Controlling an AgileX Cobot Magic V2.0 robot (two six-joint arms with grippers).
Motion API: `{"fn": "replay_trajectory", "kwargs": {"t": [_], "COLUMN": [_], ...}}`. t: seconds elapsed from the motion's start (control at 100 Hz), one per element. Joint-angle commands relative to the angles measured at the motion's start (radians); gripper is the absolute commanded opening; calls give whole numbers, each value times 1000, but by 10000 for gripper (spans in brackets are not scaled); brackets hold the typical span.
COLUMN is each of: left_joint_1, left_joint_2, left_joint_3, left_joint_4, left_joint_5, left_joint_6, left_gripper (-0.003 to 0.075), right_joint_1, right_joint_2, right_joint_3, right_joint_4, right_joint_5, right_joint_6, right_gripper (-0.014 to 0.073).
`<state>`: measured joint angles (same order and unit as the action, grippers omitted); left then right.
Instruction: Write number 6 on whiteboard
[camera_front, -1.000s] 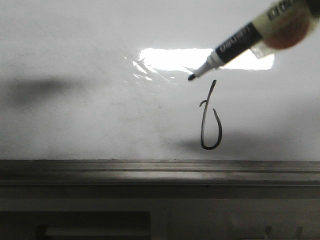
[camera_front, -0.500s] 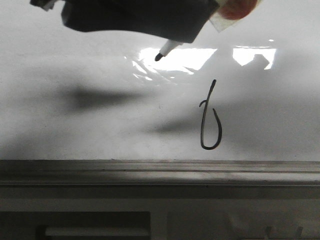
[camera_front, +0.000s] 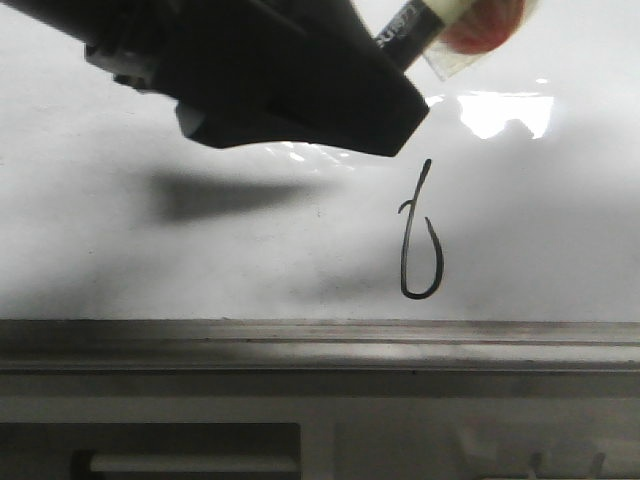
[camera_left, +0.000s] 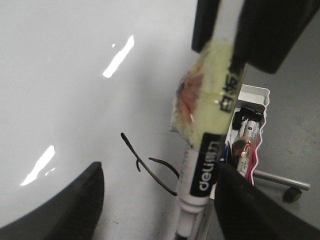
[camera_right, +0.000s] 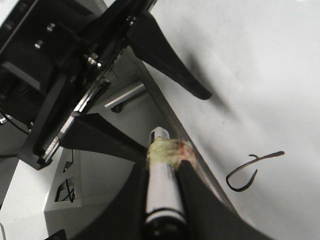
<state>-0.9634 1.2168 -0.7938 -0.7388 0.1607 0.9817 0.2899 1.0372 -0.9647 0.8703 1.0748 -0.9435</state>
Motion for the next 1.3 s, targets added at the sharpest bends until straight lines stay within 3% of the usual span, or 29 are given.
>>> {"fn": "replay_trajectory", "kwargs": {"t": [0.0,0.48,0.7,0.75,0.82,0.92,0.99,1.29], "left_joint_1": [-4,-4,-4,-4,-4,0,9,141], "left_joint_2": [-19,-19,-19,-19,-19,-19,-25,-177], "left_joint_3": [-35,-35,-35,-35,-35,-35,-35,100], "left_joint_4": [-14,-14,-14,-14,-14,-15,-35,-407], "left_joint_5": [-61,-74,-74,-74,-74,-75,-76,-216], "left_joint_6": [3,3,3,3,3,-3,-7,-7], "left_gripper": [396,-17,-20,-20,-20,-20,-20,-20], "right_joint_1": [-5,-5,-5,-5,-5,-5,-7,-82], "right_joint_2": [-8,-8,-8,-8,-8,-8,-10,-95], "right_joint_3": [-35,-35,-35,-35,-35,-35,-35,-3], "right_joint_4": [47,69,70,73,80,101,101,-37], "right_joint_5": [-14,-7,-15,-1,1,-24,-46,-58], "right_joint_6": [-3,-3,-3,-16,-21,-5,0,101], "right_gripper": [-45,-45,-36,10,145,443,571,519]}}
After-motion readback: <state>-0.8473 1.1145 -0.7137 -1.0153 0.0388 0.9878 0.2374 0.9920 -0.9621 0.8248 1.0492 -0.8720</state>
